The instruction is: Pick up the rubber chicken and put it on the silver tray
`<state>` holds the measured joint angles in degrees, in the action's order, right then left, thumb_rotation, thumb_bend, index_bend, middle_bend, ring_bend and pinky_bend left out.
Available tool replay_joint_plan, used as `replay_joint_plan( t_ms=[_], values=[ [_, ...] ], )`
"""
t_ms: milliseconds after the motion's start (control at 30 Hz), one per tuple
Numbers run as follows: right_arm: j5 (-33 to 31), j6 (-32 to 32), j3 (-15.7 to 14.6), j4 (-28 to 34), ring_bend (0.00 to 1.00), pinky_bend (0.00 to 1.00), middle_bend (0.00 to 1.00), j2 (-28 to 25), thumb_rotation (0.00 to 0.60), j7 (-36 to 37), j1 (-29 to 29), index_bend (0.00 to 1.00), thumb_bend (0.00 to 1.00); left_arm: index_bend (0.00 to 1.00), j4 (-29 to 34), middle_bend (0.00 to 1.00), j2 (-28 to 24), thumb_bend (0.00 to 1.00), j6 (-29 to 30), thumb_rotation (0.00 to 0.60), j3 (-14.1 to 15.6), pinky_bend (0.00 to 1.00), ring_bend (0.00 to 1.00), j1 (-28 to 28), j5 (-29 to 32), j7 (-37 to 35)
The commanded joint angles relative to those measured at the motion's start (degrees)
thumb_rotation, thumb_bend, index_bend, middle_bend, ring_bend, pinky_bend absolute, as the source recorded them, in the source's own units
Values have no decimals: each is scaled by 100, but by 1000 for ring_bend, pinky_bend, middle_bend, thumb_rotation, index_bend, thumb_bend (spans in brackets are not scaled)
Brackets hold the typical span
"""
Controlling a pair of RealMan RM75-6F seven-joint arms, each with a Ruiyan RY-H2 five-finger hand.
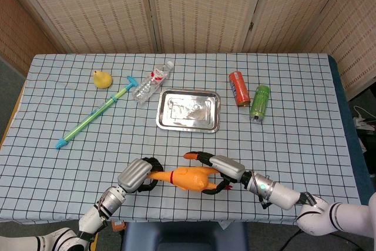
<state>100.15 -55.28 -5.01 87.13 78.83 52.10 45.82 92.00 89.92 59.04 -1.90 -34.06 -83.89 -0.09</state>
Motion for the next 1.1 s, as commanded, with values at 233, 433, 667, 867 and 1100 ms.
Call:
replay_joint_plan(
  t_ms=[233, 433, 667, 867, 1100],
  values=[
    [-577, -1085, 488, 63, 721, 905, 592, 657, 600, -2044, -725, 877, 222, 740, 36, 561, -58, 986, 61, 600, -15, 390, 336, 14, -15, -38],
    [-657, -1176, 559, 149, 776, 979, 646, 719, 600, -2183, -811, 996, 224, 740, 28, 593, -33, 987, 153, 600, -6, 399, 351, 53, -43, -30],
    [-655, -1183, 589, 189, 783, 986, 653, 717, 600, -2170, -834, 1000, 228, 743, 33, 597, -36, 987, 191, 600, -8, 399, 352, 52, -76, 43],
    [-626, -916, 460, 297, 693, 888, 620, 573, 600, -2134, -777, 866, 224, 744, -5, 588, -30, 988, 163, 600, -42, 401, 354, 23, -59, 3],
    [-339, -695, 284, 394, 0, 7, 2, 77, 600, -1600, -599, 0, 169, 740, -124, 576, -63, 988, 118, 600, -48, 403, 354, 26, -2, -182]
  ],
)
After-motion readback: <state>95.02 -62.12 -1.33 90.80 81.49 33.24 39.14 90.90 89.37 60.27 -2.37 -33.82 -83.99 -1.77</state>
